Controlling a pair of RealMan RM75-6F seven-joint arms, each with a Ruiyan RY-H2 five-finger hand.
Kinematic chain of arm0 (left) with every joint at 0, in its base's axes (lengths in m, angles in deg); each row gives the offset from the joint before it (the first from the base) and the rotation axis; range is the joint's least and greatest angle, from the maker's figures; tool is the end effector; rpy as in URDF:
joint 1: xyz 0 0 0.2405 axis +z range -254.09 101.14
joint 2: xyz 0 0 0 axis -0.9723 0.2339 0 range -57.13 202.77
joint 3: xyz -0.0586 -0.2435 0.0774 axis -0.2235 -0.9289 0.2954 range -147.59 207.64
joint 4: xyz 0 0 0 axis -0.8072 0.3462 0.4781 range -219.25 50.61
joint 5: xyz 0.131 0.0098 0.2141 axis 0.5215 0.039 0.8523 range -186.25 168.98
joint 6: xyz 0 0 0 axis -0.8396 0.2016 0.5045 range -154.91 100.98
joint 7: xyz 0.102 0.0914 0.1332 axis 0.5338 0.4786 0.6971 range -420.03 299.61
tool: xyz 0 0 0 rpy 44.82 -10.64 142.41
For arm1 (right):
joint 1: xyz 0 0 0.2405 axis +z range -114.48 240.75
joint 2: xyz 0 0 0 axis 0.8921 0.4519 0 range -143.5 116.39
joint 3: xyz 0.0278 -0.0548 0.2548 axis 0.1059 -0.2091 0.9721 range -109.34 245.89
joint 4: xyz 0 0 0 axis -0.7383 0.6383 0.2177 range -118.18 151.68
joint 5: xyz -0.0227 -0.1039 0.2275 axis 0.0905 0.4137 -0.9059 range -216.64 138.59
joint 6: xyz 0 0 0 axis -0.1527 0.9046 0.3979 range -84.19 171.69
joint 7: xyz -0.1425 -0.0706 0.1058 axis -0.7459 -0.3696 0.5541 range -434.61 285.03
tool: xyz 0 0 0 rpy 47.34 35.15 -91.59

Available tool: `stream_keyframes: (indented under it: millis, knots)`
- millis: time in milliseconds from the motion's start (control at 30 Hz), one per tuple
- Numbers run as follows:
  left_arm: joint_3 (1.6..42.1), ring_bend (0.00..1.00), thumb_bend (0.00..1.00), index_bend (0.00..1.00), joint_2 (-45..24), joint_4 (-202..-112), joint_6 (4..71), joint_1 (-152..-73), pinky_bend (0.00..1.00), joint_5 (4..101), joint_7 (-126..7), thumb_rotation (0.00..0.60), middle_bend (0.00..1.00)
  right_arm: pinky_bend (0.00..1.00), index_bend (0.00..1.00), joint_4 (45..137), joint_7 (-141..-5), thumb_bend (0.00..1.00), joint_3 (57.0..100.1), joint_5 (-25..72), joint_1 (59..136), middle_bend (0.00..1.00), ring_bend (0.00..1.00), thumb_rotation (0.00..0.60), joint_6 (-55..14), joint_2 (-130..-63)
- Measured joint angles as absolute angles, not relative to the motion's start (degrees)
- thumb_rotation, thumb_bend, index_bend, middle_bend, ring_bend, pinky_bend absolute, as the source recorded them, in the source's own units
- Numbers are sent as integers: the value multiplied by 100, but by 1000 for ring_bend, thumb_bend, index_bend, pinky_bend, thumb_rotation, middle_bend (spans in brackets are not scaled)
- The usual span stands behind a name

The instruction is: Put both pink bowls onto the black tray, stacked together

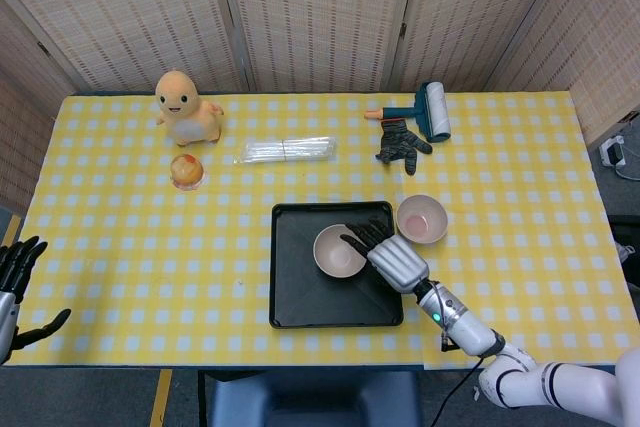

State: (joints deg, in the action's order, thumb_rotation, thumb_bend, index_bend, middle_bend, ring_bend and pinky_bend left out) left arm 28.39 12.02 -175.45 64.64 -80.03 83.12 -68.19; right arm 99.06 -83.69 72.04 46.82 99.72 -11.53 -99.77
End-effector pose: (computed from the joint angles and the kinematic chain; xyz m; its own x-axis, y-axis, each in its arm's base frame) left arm -0.3238 0.2184 0.1535 0.3382 -0.0730 0.9383 0.9339 -0.0968 -0.3441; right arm -0.1688 -0.3489 -0.0816 0.5305 -0.2530 0.8091 -0.7605 -0.5637 0.3223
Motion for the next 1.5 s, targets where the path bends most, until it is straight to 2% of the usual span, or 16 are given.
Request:
stream_keyframes:
  millis: [133, 267, 467, 700, 1000, 1167, 1333, 1500]
  knots:
    - [2861, 39, 229, 31, 1175, -17567, 6430, -8016, 0, 8346, -6746, 600, 78, 0, 52, 9994, -8329, 534, 7174, 4651, 9648, 0, 0, 600, -1639, -9627]
    - [2864, 39, 230, 31, 1134, -17598, 6381, -8038, 0, 8341, -6654, 600, 78, 0, 69, 9860, -8312, 535, 7159, 4384, 9482, 0, 0, 600, -1682, -9434]
    - [2894, 39, 230, 27, 1091, -17606, 6347, -8065, 0, 8413, -6611, 600, 77, 0, 224, 9433, -8402, 535, 7165, 3958, 9319, 0, 0, 600, -1588, -9356]
    - [2898, 38, 230, 26, 1072, -17582, 6297, -8090, 0, 8397, -6598, 600, 77, 0, 307, 9046, -8296, 534, 7179, 3783, 9290, 0, 0, 600, -1366, -9472]
    - [2897, 39, 231, 8, 1081, -17571, 6273, -8099, 0, 8372, -6642, 600, 78, 0, 342, 8480, -8144, 534, 7181, 3809, 9466, 0, 0, 600, -1045, -9929]
    - [2910, 38, 232, 0, 1105, -17559, 6270, -8109, 0, 8397, -6798, 600, 77, 0, 447, 8239, -8071, 535, 7201, 3888, 9551, 0, 0, 600, -1005, -10150]
    - [2908, 37, 232, 0, 1127, -17547, 6285, -8102, 0, 8386, -6875, 600, 78, 0, 593, 7978, -8064, 535, 7225, 3979, 9556, 2, 13, 600, -1185, -10371]
    - [2916, 37, 232, 0, 1139, -17537, 6279, -8108, 0, 8396, -6920, 600, 78, 0, 664, 7880, -8030, 534, 7261, 4029, 9527, 32, 30, 600, -1341, -10458]
